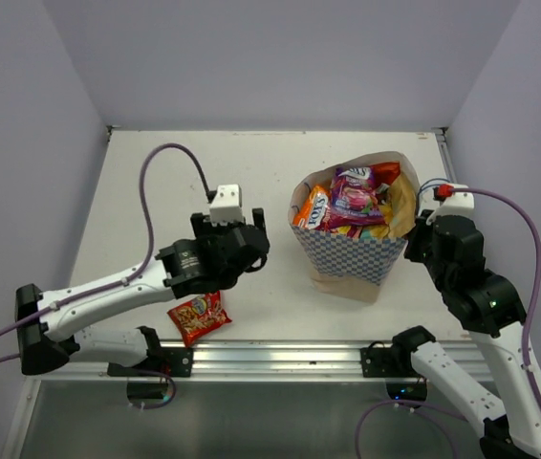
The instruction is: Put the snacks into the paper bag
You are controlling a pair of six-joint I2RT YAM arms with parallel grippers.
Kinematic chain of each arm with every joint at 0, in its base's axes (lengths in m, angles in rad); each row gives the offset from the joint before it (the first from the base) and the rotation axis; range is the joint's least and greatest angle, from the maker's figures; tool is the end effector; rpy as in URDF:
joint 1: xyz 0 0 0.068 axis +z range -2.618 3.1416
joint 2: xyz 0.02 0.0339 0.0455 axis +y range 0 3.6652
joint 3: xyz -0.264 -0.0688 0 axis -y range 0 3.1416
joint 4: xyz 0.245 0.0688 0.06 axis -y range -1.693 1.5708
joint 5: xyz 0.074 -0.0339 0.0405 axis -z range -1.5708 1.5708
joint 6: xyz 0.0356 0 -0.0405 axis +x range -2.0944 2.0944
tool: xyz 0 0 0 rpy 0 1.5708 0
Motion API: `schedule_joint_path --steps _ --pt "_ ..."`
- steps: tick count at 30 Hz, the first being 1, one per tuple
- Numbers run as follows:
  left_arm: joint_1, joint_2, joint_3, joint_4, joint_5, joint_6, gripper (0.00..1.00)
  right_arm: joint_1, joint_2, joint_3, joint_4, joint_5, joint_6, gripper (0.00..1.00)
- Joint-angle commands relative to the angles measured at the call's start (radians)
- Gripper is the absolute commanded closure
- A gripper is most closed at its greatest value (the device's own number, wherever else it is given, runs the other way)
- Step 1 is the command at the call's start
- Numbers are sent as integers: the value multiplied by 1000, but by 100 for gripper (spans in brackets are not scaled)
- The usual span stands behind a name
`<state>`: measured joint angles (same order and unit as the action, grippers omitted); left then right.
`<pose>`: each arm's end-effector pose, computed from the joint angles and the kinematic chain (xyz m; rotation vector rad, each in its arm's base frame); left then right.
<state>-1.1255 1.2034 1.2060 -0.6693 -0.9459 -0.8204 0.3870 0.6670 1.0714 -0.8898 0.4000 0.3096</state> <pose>0.1314 -0.2083 0.3619 -0.1769 1.9389 -0.2142 0.1059 0.0282 0.3786 0.1670 2.0082 0.0306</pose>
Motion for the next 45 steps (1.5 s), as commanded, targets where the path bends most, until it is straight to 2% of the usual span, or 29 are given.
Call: schedule_joint_path --steps 1,4,10,17,23,25,29,30,31,32,33,34,38,40,41,43,44,45 --pt "-29 39 -163 -259 2 -322 0 3 6 -7 0 -23 -9 100" --pt "-39 22 -259 -292 62 -472 0 4 6 -5 -1 -21 -10 100" --pt "-117 65 -315 -505 126 -730 0 4 11 -5 -3 -23 -9 100" --pt "-229 120 -434 -398 232 -821 0 4 -4 -5 -5 -30 -6 100" --pt "-246 168 -513 -360 245 -873 0 4 -15 -8 -5 -32 -6 100" --pt "-246 168 -523 -340 237 -873 4 4 -14 -8 -3 -32 -6 100" --pt "-246 174 -559 -314 233 -876 18 4 -10 -8 -3 -30 -7 100" --pt "-246 177 -563 -309 233 -876 39 4 -10 -8 -3 -29 -7 100" --pt "-246 177 -566 -305 236 -881 53 6 -12 -7 -3 -29 -7 100" --pt "-246 179 -566 -303 237 -881 80 6 -9 -7 -3 -29 -7 100" --pt "-246 180 -563 -300 236 -879 94 4 -7 -8 -3 -30 -6 100" --pt "-246 182 -557 -305 231 -873 100 4 -6 -7 -5 -32 -7 100" --pt "-246 225 -446 -319 182 -800 100 4 -3 -7 -3 -29 -7 100" --pt "-246 257 -358 -361 112 -726 100 4 0 -5 -3 -30 -7 100" --pt "-246 298 -238 -386 83 -700 100 6 0 -5 -3 -30 -7 100" --pt "-247 346 -92 -464 -9 -608 100 4 2 -8 -3 -29 -9 100" --pt "-247 393 69 -496 -42 -583 100 4 -1 -8 -3 -27 -7 100" --pt "-249 416 154 -533 -72 -568 100 6 -1 -7 -3 -26 -9 100"
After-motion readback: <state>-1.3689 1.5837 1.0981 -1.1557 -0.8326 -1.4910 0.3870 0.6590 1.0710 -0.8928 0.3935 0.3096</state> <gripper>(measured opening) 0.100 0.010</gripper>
